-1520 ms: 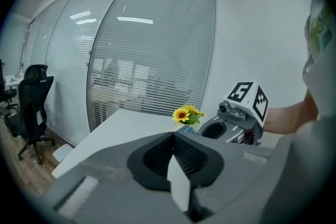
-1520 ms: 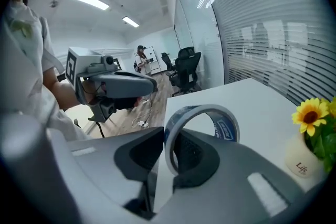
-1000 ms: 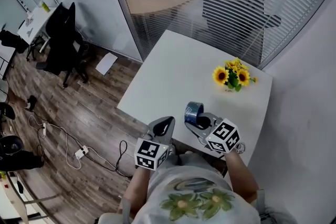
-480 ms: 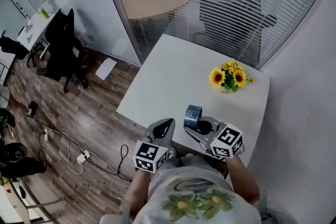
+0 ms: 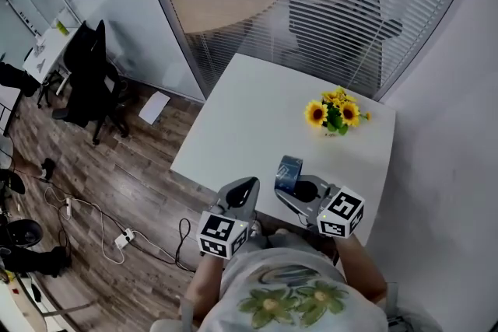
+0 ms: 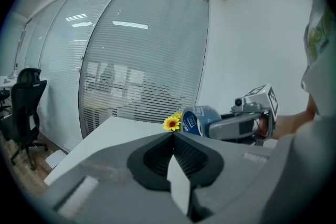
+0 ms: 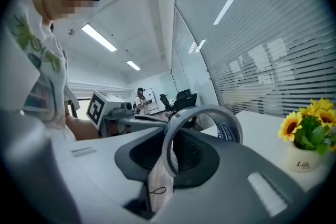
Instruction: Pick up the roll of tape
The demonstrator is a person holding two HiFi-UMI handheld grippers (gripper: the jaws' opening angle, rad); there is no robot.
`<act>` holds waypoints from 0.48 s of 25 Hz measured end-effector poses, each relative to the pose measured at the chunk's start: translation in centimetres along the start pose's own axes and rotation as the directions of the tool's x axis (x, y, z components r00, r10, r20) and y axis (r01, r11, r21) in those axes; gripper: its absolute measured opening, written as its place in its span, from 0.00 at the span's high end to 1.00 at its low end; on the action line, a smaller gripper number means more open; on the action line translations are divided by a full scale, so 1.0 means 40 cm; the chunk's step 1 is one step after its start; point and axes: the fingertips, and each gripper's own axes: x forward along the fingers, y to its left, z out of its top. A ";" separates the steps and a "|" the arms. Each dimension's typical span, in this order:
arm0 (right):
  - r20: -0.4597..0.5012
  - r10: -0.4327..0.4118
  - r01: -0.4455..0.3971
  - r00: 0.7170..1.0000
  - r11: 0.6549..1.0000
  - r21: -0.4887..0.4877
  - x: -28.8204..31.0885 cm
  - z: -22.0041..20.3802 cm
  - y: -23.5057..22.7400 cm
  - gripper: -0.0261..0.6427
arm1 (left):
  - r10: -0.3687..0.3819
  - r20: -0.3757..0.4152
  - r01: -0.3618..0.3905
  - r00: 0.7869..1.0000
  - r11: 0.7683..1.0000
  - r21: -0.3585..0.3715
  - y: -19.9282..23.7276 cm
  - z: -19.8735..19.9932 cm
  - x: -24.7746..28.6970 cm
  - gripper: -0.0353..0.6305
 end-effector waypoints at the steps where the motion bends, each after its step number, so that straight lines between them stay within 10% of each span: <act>1: 0.001 -0.003 0.003 1.000 1.000 0.000 -0.003 0.000 0.001 0.88 | -0.003 0.000 0.003 1.000 1.000 0.001 -0.003 0.000 0.000 0.94; 12: -0.009 -0.014 0.015 1.000 1.000 0.010 -0.016 -0.010 0.010 0.88 | -0.033 -0.001 0.033 0.999 0.999 0.004 -0.026 -0.001 0.007 0.94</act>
